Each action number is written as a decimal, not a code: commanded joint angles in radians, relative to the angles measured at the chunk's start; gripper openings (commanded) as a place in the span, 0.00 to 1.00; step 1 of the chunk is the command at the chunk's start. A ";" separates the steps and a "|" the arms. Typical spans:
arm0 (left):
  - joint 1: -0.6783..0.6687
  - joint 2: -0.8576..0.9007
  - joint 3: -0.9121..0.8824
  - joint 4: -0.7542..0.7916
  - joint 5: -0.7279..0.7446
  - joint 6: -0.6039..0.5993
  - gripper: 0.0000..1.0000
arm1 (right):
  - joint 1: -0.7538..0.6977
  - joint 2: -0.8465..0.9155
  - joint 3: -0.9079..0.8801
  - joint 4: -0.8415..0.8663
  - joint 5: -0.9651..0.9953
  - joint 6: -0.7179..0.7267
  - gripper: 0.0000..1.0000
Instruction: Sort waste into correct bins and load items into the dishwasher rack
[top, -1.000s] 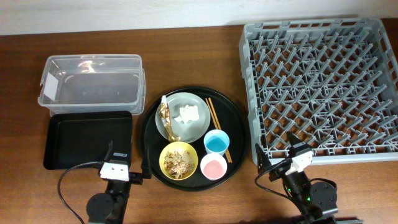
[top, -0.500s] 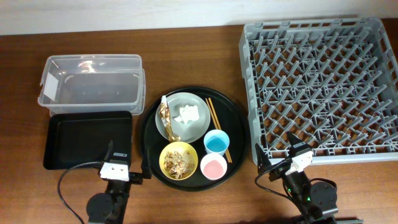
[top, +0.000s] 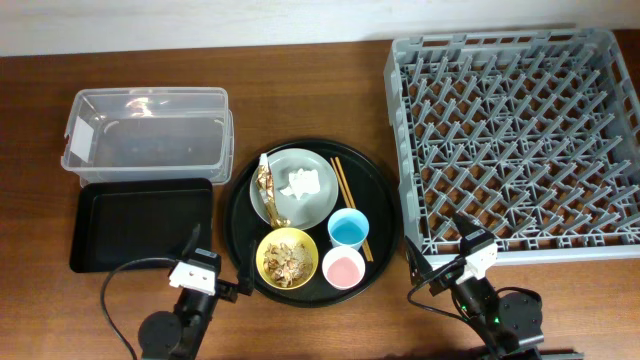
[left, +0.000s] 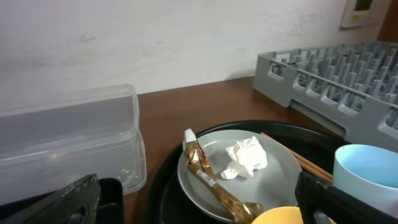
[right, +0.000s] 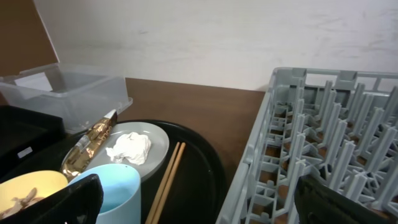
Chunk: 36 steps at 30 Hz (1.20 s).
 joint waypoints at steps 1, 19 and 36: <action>0.003 -0.006 -0.003 0.010 0.131 0.011 0.99 | -0.005 -0.006 0.053 -0.042 -0.026 0.055 0.98; -0.020 0.926 0.976 -0.650 0.416 -0.050 0.99 | -0.005 0.970 1.154 -0.901 -0.267 0.158 0.98; -0.597 1.521 1.003 -0.711 -0.005 -0.195 0.00 | -0.005 0.837 1.153 -1.086 0.117 0.369 0.99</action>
